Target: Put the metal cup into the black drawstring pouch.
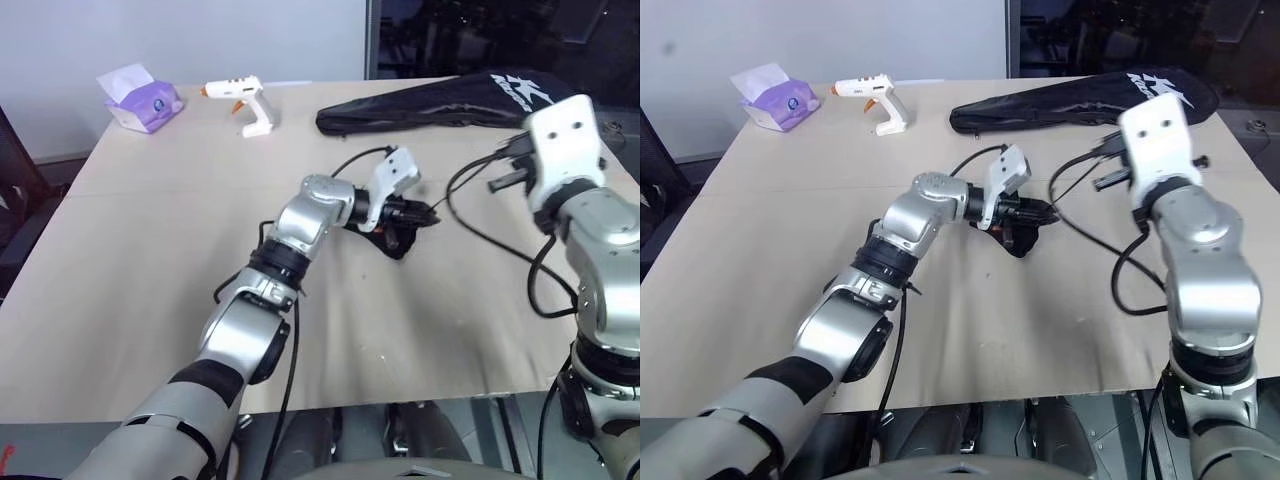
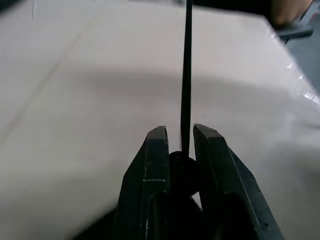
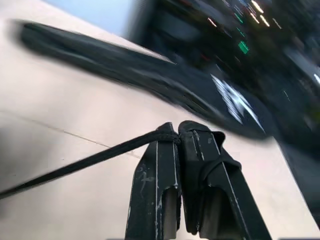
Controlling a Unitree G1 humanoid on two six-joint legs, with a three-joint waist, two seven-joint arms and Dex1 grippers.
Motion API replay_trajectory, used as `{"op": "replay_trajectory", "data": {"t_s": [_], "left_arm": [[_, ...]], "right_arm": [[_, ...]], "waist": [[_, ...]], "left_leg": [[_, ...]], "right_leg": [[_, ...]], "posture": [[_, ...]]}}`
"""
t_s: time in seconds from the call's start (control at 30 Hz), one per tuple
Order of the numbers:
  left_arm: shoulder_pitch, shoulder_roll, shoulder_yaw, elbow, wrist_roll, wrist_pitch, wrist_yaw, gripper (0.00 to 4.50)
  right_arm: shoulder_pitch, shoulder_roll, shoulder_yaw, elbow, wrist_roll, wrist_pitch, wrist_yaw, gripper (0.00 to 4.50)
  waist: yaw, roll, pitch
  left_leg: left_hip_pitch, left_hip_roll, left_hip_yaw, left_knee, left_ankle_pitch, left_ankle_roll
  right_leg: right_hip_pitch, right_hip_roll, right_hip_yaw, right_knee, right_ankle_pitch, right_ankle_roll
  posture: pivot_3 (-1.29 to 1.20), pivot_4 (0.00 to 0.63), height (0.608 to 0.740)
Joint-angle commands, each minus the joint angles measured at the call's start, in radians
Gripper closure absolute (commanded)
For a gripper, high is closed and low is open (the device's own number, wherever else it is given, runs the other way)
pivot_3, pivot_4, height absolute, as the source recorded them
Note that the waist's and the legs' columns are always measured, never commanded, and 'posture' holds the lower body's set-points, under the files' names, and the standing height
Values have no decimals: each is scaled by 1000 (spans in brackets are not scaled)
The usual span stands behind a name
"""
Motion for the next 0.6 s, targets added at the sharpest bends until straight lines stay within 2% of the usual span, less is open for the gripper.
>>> {"op": "replay_trajectory", "data": {"t_s": [0.03, 0.2, 0.3, 0.37, 0.4, 0.47, 0.5, 0.53, 0.57, 0.6], "left_arm": [[33, 34, -20, 31, 53, -34, 8, 4290], [63, 59, -47, 71, 102, -94, 22, 4290], [82, 43, 1, 31, 47, -110, 31, 4290], [78, 29, 41, 15, 2, -63, 39, 3269], [82, 31, 48, -4, -11, -49, 29, 3129], [89, 26, 96, -55, -43, -28, 69, 2303], [96, 27, 123, -88, -62, -13, 83, 1929], [105, 31, 153, -132, -91, 13, 90, 1314], [123, 48, 186, -196, -116, 45, 103, 1043], [145, 67, 220, -262, -138, 75, 119, 609]], "right_arm": [[17, -46, -119, 14, -22, -25, -30, 4500], [90, -80, -128, 48, -18, -54, -47, 4500], [123, -65, -118, 30, 27, -75, -12, 4500], [149, -59, -105, 4, 62, -96, 19, 4500], [176, -51, -99, -13, 80, -103, 31, 4172], [259, -28, -95, -59, 116, -113, 60, 3586], [301, -21, -98, -84, 128, -119, 69, 3151], [343, -21, -106, -110, 139, -128, 80, 2518], [405, -17, -125, -158, 163, -130, 105, 2241], [468, -15, -145, -213, 190, -133, 136, 1742]], "waist": [[0, 0, 0], [-3, 0, 0], [-4, 1, 0], [-2, 0, 0], [-2, 0, 0], [-1, 0, 0], [0, 0, 0], [0, 0, 0], [0, 0, 0], [0, 0, 0]], "left_leg": [[0, 0, 0, 0, 0, 0], [0, 0, 1, 0, 0, 0], [1, 0, 1, 0, 0, 0], [1, 0, 1, 0, 0, 0], [1, 0, 1, 0, 0, 0], [1, 0, 1, 0, 0, 1], [1, 0, 0, 0, 0, 1], [0, 1, 1, 0, 0, 1], [-1, 1, 1, 1, 0, 1], [-1, 1, 1, 1, -1, 1]], "right_leg": [[0, 0, 0, 0, 0, 0], [0, 0, 1, 0, 0, 0], [0, 0, 1, 1, 0, 0], [0, 0, 1, 1, 0, 0], [0, 0, 1, 1, 0, 0], [0, 0, 1, 1, 0, 0], [1, 0, 0, 0, 0, 0], [1, 0, 0, 0, 0, 0], [1, 0, 0, 0, 0, 0], [1, 0, 0, 0, 0, 0]], "posture": [[0, 150, 740], [0, 150, 740], [0, 150, 740], [0, 150, 740], [0, 150, 740], [0, 150, 740], [0, 150, 740], [0, 150, 740], [0, 150, 740], [0, 150, 740]]}}
